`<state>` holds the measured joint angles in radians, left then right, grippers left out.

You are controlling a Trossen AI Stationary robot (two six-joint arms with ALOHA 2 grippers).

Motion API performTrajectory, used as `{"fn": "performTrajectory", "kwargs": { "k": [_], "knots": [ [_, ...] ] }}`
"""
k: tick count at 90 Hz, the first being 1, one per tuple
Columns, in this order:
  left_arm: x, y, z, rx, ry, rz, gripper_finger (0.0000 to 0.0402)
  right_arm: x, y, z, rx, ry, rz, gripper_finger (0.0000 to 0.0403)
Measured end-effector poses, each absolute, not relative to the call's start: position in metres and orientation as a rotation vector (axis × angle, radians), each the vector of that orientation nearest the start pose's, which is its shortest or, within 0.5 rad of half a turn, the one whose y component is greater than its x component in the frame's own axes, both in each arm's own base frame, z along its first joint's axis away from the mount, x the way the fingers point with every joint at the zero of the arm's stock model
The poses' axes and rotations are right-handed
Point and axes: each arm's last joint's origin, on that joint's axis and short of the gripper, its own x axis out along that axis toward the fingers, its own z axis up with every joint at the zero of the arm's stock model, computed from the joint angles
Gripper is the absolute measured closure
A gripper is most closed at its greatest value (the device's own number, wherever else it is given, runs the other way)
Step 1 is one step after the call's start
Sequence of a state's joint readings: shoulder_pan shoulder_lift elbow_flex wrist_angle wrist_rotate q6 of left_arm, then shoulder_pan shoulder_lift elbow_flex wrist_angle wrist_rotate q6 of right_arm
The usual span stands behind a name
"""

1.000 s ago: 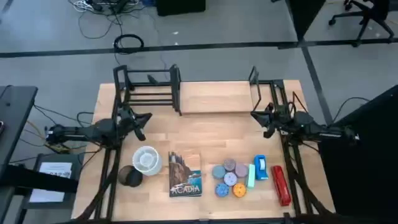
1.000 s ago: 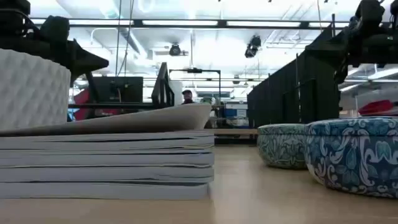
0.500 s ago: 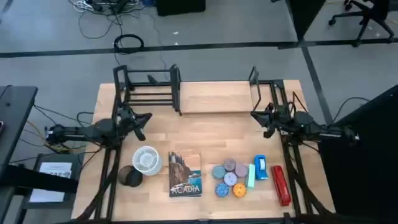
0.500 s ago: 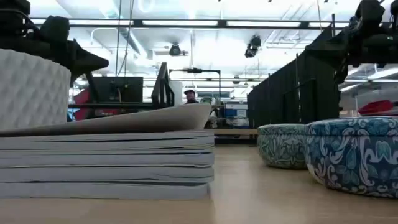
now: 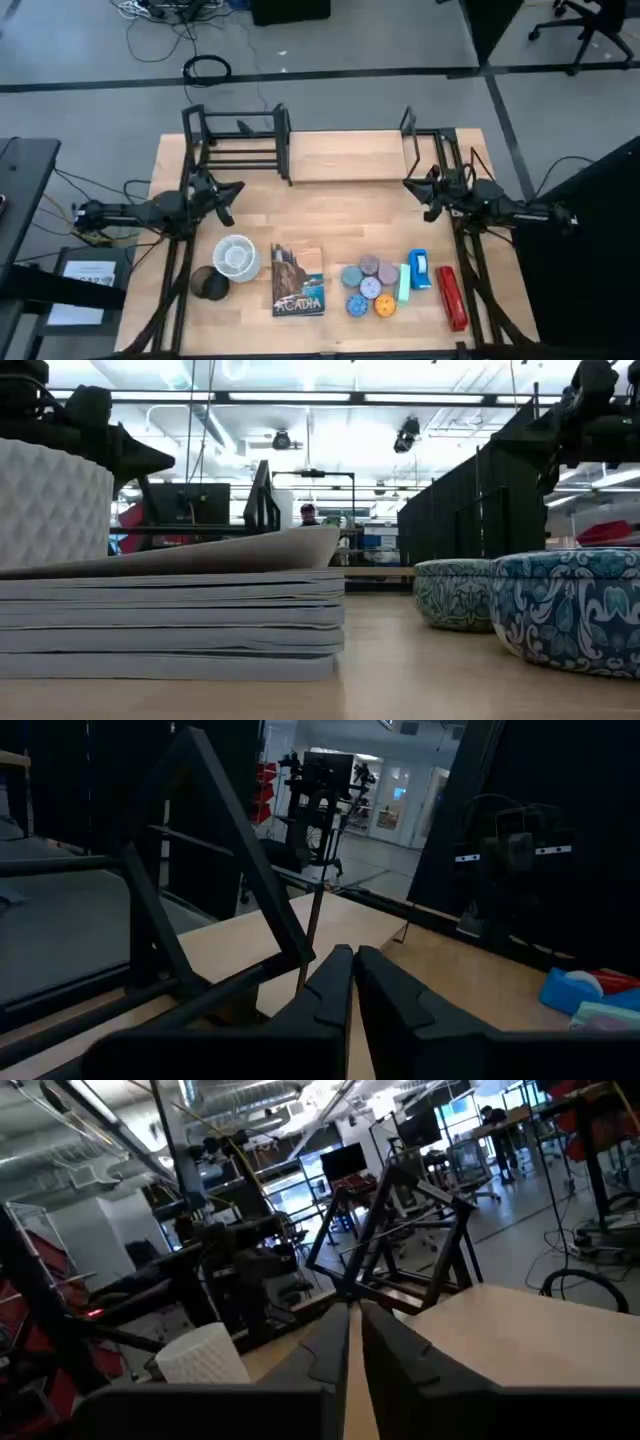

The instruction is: Stock shelves

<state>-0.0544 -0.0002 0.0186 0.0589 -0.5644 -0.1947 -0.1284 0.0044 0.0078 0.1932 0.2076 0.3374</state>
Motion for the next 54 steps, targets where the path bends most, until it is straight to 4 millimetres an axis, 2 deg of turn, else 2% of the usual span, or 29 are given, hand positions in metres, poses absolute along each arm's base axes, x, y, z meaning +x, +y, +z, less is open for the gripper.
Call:
{"fn": "performTrajectory", "kwargs": {
  "k": [23, 31, 39, 45, 49, 54],
  "knots": [
    [0.092, 0.011, 0.175, -0.215, -0.125, 0.503, 0.0401, 0.094, -0.018, 0.184, 0.341, -0.252, -0.299, 0.0396],
    [0.092, 0.011, 0.182, -0.263, -0.207, 0.501, 0.0401, 0.094, -0.018, 0.184, 0.341, -0.251, -0.299, 0.0396],
    [0.088, 0.009, 0.200, -0.422, -0.373, 0.395, 0.0401, 0.094, -0.018, 0.184, 0.341, -0.251, -0.298, 0.0396],
    [0.085, 0.009, 0.219, -0.442, -0.483, 0.335, 0.0401, 0.094, -0.018, 0.184, 0.341, -0.252, -0.299, 0.0396],
    [0.085, 0.008, 0.229, -0.406, -0.478, 0.335, 0.0401, 0.093, -0.018, 0.184, 0.341, -0.252, -0.298, 0.0396],
    [0.090, 0.008, 0.241, -0.337, -0.393, 0.347, 0.0401, 0.094, -0.018, 0.184, 0.341, -0.251, -0.298, 0.0396]
  ]
}}
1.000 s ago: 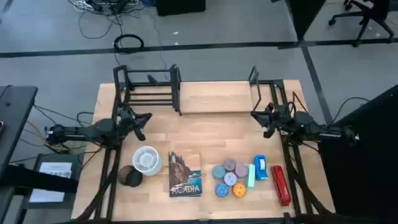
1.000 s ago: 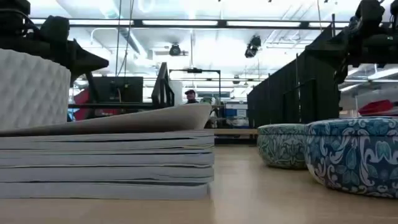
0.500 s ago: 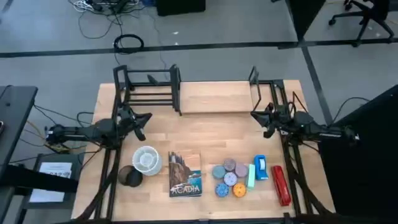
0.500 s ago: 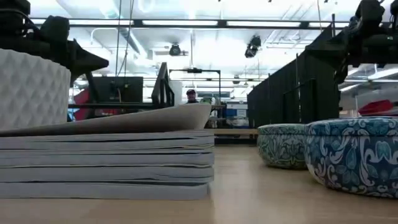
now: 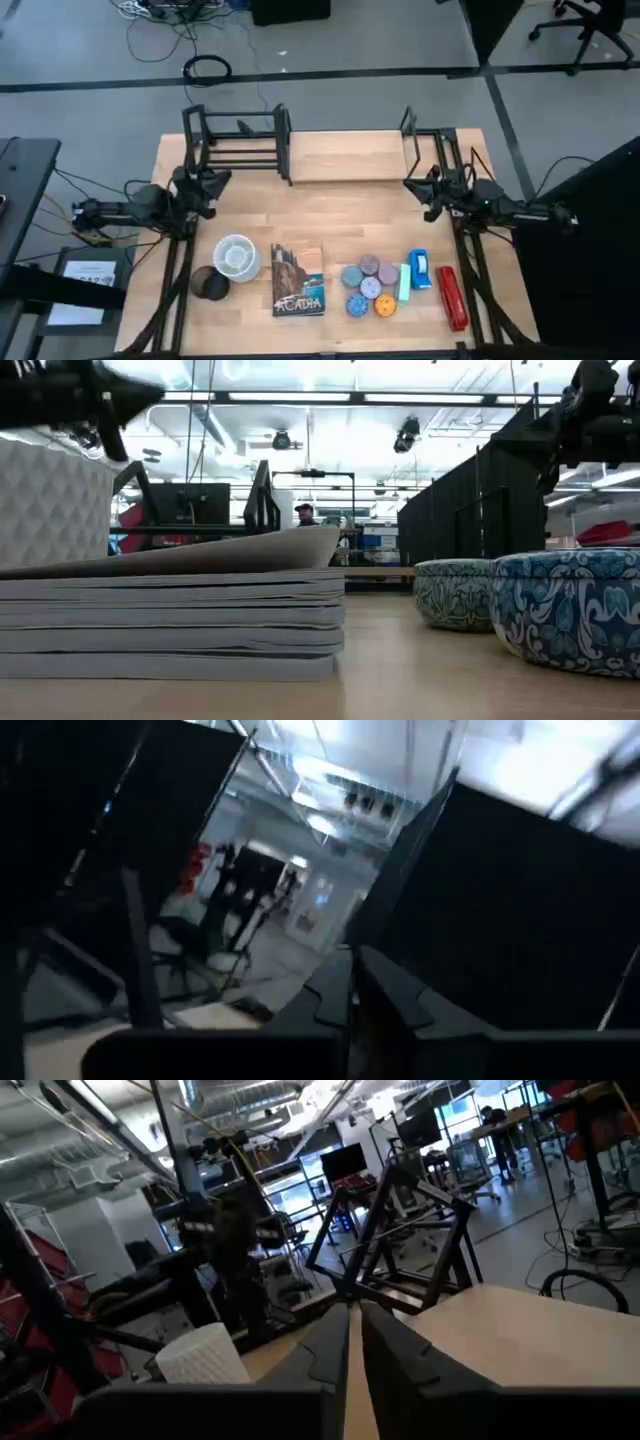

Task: Stock shelves
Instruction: Put the white pen organizer on the shelf

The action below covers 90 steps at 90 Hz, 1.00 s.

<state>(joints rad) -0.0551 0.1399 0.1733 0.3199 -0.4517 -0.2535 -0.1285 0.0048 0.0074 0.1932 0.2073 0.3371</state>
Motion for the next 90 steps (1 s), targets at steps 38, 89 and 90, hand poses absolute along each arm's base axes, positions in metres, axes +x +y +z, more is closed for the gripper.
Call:
{"fn": "performTrajectory", "kwargs": {
  "k": [38, 89, 90],
  "knots": [
    [0.192, 0.001, 0.364, -0.015, 0.577, 0.378, 0.0401, 0.094, -0.018, 0.184, 0.341, -0.248, -0.299, 0.0396],
    [0.219, -0.028, 0.341, 0.137, 1.300, -0.353, 0.0186, 0.094, -0.018, 0.184, 0.341, -0.246, -0.299, 0.0396],
    [0.219, -0.028, 0.339, 0.144, 1.305, -0.360, 0.0183, 0.094, -0.018, 0.184, 0.340, -0.246, -0.299, 0.0396]
  ]
}}
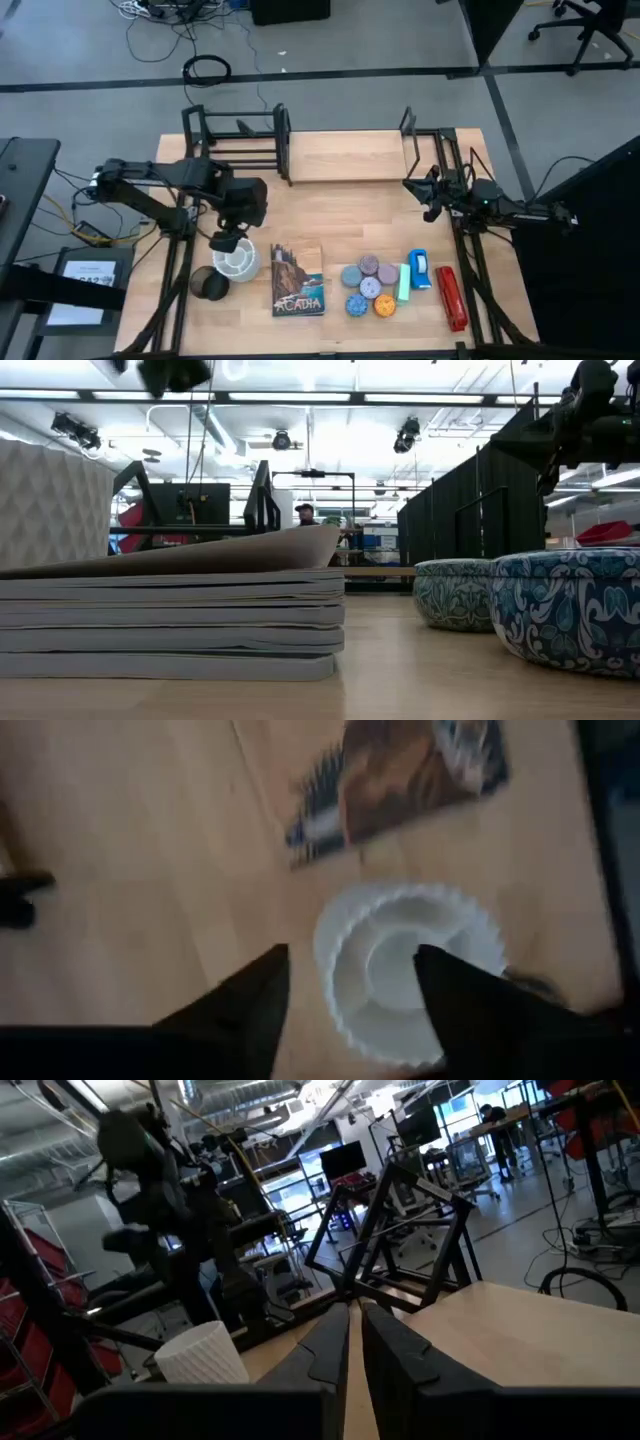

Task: Stock shelves
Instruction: Put the white pen organizer on the shelf

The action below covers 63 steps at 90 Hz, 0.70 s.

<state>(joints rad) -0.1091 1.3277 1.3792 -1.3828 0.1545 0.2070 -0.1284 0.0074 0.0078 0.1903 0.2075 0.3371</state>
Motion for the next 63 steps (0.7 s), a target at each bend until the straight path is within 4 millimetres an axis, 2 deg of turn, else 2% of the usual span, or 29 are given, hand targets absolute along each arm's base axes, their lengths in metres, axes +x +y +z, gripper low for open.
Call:
{"fn": "performTrajectory", "kwargs": {
  "k": [11, 37, 53, 63],
  "knots": [
    [0.217, -0.030, 0.312, 0.179, 1.363, -0.419, 0.0179, 0.094, -0.018, 0.184, 0.341, -0.247, -0.299, 0.0396],
    [0.216, -0.028, 0.254, 0.186, 1.432, -0.382, 0.0245, 0.094, -0.018, 0.184, 0.341, -0.248, -0.299, 0.0396],
    [0.213, -0.028, 0.234, 0.184, 1.446, -0.378, 0.0284, 0.094, -0.018, 0.184, 0.341, -0.249, -0.299, 0.0396],
    [0.214, -0.027, 0.232, 0.171, 1.436, -0.360, 0.0320, 0.094, -0.018, 0.184, 0.341, -0.249, -0.299, 0.0396]
  ]
}}
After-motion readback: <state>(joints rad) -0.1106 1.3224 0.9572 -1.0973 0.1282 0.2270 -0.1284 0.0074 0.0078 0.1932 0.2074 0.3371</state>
